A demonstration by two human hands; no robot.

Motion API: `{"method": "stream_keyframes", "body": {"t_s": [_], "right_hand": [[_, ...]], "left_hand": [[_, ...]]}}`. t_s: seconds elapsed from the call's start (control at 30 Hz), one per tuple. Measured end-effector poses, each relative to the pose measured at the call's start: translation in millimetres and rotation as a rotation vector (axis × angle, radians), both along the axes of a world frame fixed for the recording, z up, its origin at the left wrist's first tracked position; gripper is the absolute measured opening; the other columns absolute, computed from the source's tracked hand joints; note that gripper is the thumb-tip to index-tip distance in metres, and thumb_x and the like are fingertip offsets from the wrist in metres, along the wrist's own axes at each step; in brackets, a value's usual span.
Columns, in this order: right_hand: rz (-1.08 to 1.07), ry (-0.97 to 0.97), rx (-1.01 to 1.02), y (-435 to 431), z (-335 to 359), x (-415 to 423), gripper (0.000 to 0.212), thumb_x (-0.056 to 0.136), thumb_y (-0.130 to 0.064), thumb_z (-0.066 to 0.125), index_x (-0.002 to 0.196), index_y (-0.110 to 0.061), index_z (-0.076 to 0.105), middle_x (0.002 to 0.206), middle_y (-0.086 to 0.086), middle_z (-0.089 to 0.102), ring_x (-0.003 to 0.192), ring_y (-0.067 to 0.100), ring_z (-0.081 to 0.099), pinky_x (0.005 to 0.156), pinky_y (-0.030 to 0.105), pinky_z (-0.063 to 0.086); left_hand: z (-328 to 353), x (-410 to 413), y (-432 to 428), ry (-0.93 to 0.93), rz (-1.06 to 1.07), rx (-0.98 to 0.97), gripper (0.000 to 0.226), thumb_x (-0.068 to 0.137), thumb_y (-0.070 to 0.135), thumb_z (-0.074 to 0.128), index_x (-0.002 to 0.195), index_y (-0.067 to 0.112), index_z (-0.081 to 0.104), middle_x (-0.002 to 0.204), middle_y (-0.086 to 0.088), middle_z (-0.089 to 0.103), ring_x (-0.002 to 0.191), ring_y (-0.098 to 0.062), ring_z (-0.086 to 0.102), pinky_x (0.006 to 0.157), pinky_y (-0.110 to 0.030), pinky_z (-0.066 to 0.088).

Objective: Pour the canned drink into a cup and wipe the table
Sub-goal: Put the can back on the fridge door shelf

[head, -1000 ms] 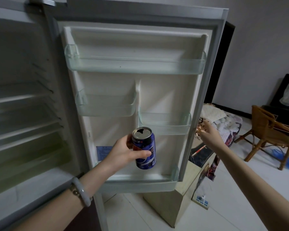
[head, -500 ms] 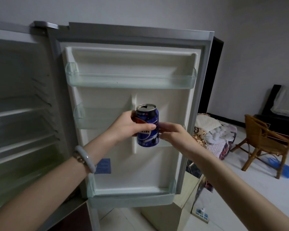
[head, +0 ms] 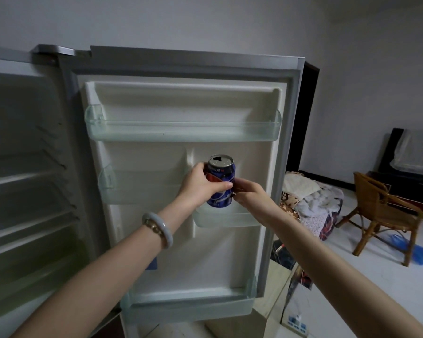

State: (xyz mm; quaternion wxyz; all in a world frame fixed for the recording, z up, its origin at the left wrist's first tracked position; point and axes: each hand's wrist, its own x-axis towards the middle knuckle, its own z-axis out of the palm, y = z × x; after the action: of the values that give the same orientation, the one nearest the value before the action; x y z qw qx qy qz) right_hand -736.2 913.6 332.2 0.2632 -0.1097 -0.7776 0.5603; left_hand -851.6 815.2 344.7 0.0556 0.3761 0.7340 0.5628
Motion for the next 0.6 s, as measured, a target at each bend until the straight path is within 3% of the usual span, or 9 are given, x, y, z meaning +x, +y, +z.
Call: {"method": "stream_keyframes", "body": {"t_s": [0.13, 0.23, 0.37, 0.6], "right_hand": [[0.010, -0.074, 0.076, 10, -8, -5, 0.058, 0.076, 0.022, 0.038, 0.125, -0.004, 0.054, 0.115, 0.013, 0.063, 0.108, 0.020, 0.059, 0.086, 0.020, 0.050], [0.029, -0.130, 0.093, 15, -14, -9, 0.054, 0.078, 0.023, 0.036, 0.123, 0.001, 0.055, 0.114, 0.016, 0.063, 0.106, 0.022, 0.060, 0.084, 0.018, 0.050], [0.041, -0.184, 0.142, 22, -18, -15, 0.047, 0.080, 0.020, 0.037, 0.118, 0.003, 0.059, 0.113, 0.018, 0.065, 0.105, 0.023, 0.061, 0.093, 0.028, 0.050], [-0.013, -0.323, 0.223, 29, -17, -23, 0.037, 0.081, 0.011, 0.044, 0.111, 0.001, 0.064, 0.106, 0.019, 0.068, 0.104, 0.030, 0.062, 0.093, 0.039, 0.049]], "left_hand": [[-19, 2, 7, -0.021, 0.061, -0.013, 0.067, 0.062, 0.029, 0.087, 0.116, 0.012, 0.050, 0.116, -0.005, 0.061, 0.109, -0.022, 0.058, 0.096, -0.038, 0.047], [-25, -1, 7, 0.021, 0.101, -0.078, 0.068, 0.065, 0.033, 0.085, 0.117, 0.009, 0.048, 0.117, -0.006, 0.060, 0.108, -0.023, 0.057, 0.091, -0.035, 0.047], [-27, -3, 6, 0.079, 0.124, -0.157, 0.067, 0.066, 0.038, 0.083, 0.114, 0.007, 0.048, 0.116, -0.008, 0.060, 0.106, -0.024, 0.057, 0.082, -0.029, 0.044], [-32, 0, 7, 0.135, 0.163, -0.220, 0.069, 0.068, 0.042, 0.080, 0.115, 0.007, 0.044, 0.119, -0.011, 0.059, 0.109, -0.029, 0.056, 0.078, -0.028, 0.041]]}}
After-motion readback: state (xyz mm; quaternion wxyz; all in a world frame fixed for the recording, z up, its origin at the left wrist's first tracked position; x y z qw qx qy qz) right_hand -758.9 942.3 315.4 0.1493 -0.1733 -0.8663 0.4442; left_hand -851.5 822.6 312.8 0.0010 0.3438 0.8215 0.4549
